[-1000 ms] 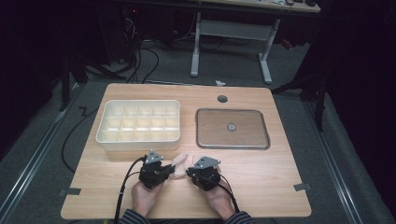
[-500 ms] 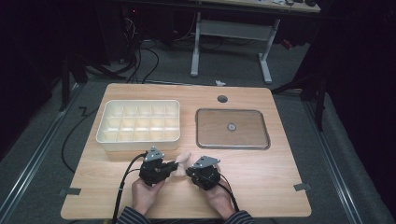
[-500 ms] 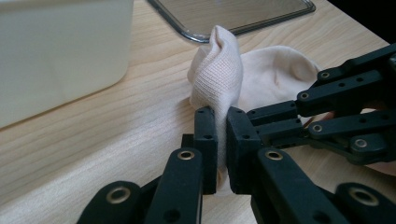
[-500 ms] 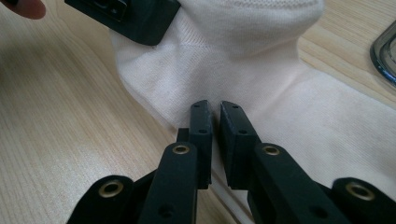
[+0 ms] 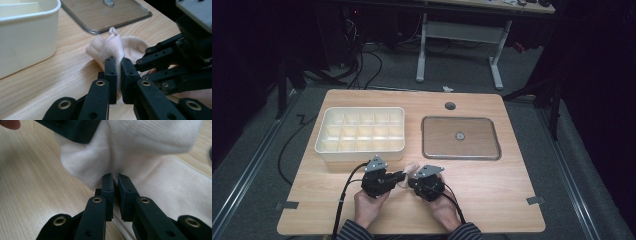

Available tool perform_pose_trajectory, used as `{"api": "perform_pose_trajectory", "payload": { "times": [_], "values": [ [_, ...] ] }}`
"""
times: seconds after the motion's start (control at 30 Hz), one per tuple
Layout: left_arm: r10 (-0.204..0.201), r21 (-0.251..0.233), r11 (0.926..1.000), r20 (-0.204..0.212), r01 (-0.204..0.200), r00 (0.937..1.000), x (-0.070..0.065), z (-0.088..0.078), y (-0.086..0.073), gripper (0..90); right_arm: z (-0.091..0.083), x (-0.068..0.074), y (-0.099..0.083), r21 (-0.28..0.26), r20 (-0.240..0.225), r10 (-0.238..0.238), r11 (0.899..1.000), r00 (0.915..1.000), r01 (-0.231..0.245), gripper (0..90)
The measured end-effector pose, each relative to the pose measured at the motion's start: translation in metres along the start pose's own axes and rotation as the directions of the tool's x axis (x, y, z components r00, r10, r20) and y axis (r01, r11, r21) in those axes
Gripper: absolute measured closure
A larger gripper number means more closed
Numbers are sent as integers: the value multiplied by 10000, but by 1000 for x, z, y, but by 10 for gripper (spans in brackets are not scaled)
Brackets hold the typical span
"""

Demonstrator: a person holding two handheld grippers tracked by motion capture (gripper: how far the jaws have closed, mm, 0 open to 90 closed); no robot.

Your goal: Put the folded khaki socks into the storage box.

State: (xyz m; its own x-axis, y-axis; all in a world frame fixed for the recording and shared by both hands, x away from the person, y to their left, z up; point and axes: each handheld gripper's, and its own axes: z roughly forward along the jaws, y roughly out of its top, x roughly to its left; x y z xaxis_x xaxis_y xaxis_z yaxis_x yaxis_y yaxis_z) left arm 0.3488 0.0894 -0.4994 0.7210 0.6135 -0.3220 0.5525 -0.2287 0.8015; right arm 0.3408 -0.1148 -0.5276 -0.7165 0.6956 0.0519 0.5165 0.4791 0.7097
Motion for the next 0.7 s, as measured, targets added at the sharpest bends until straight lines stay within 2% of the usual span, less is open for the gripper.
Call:
{"api": "perform_pose_trajectory", "payload": {
  "times": [0.1,0.17,0.2,0.27,0.3,0.33,0.4,0.53,0.57,0.6,0.63,0.67,0.7],
  "values": [
    [-287,-105,9995,302,290,9991,4,1,-1,853,4,0,4,10,-131,-69,10000,9999,69,835],
    [-474,-161,9987,334,479,9983,6,1,-1,853,7,1,7,61,-301,82,9999,9995,-80,834],
    [-432,-128,9990,265,435,9987,6,0,-1,853,7,0,8,89,-356,83,9999,9993,-80,830],
    [-384,-34,9993,12,384,9993,4,0,-1,853,7,-3,8,114,-600,386,9992,9974,-380,796],
    [-322,-2,9995,-108,322,9994,4,-1,-1,853,6,-4,8,70,-638,553,9985,9964,-550,746],
    [-296,-1,9996,-213,296,9993,4,-2,-1,853,6,-4,8,70,-638,553,9985,9964,-550,746],
    [-350,-8,9994,-306,350,9989,4,-4,0,852,1,-4,8,9,-528,579,9983,9969,-579,731],
    [-331,-32,9995,-494,330,9982,4,-7,0,853,-27,-5,6,-727,-51,391,9966,9992,-394,721],
    [-283,-18,9996,-545,283,9981,3,-7,0,853,-27,-5,6,-727,-51,391,9966,9992,-394,721],
    [-226,-6,9997,-596,226,9980,2,-8,0,852,-32,-6,5,-838,148,391,9958,9991,-378,716],
    [-196,4,9998,-618,197,9979,2,-8,0,852,-43,-11,3,-1003,738,343,9946,9967,-268,706],
    [-180,14,9998,-642,182,9978,2,-8,0,852,-47,-14,1,-1025,1022,387,9943,9940,-282,699],
    [-194,21,9998,-650,196,9977,2,-8,0,852,-47,-14,1,-1025,1022,387,9943,9940,-282,699]
  ]
}}
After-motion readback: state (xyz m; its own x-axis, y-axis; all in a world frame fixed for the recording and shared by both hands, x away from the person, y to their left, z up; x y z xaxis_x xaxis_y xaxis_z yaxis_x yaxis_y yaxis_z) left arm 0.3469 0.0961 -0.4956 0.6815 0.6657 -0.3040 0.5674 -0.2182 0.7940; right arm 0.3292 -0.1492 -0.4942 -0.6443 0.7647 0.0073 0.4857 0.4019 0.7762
